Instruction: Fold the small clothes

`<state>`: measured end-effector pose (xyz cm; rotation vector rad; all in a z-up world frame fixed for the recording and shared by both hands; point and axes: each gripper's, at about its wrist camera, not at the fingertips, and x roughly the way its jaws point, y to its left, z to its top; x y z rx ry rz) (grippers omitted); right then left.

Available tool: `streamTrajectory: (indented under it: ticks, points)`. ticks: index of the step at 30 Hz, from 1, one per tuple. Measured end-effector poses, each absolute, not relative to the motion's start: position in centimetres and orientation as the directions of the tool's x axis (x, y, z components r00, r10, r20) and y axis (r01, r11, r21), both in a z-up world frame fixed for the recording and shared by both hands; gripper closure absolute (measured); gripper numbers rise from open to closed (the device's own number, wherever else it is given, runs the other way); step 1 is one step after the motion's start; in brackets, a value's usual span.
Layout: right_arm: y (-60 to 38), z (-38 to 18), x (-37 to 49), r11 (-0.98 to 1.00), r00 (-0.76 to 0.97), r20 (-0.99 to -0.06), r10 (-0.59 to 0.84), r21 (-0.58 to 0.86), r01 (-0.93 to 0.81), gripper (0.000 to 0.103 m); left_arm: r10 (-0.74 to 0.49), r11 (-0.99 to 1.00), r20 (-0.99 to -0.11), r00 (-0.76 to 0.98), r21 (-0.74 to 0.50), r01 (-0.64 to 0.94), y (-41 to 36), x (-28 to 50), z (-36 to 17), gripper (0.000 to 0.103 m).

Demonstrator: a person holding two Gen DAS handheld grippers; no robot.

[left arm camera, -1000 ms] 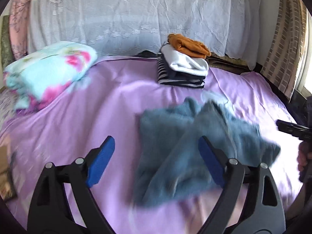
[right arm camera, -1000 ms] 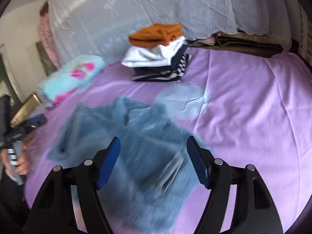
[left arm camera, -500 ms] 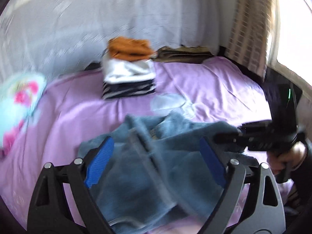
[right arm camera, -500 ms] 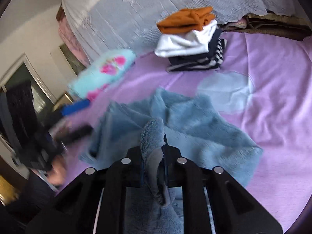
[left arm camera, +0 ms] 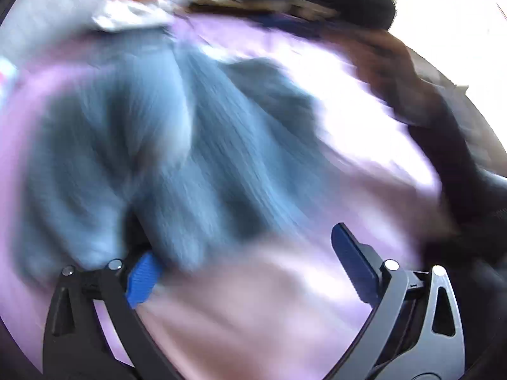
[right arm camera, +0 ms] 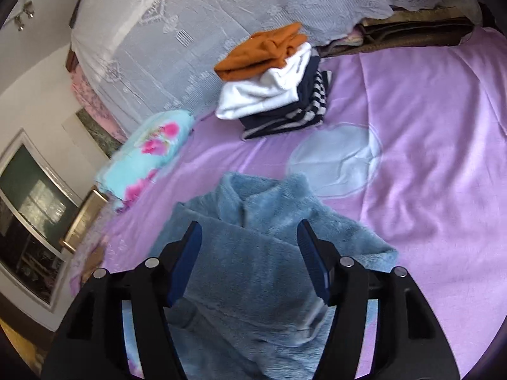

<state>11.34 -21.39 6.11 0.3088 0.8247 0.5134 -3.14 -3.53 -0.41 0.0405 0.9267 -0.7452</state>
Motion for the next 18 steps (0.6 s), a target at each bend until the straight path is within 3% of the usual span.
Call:
streamTrajectory:
  ticks: [4,8,12,15,18]
  points:
    - [-21.3,3.6,13.6,0.869,0.561,-0.665,0.493,0.403,-0.285,0.04,-0.524,0.809,-0.733,0.433,-0.272,0.521,-0.5,-5.8,0.4,0.009]
    - [-22.4,3.3,12.4,0.862,0.573,-0.648,0.502,0.433,-0.265,0.04,-0.505,0.863,-0.622,0.599,-0.351,0.363,5.4,-2.5,7.5,0.01]
    - [-24.4,3.2,11.2,0.877,0.602,-0.649,0.466,0.428,-0.217,0.04,-0.378,0.921,-0.577,0.724,-0.157,0.356,2.5,3.1,14.2,0.008]
    - [-27.4,3.5,10.1,0.887,0.656,-0.627,0.419,0.437,-0.149,0.039,-0.345,0.894,-0.656,0.671,-0.012,0.448,-5.8,7.9,13.7,0.008]
    - [-30.7,3.5,9.2,0.891,0.683,-0.622,0.382,0.445,-0.092,0.036,-0.316,0.803,-0.783,0.536,0.081,0.591,-14.8,10.5,8.4,0.008]
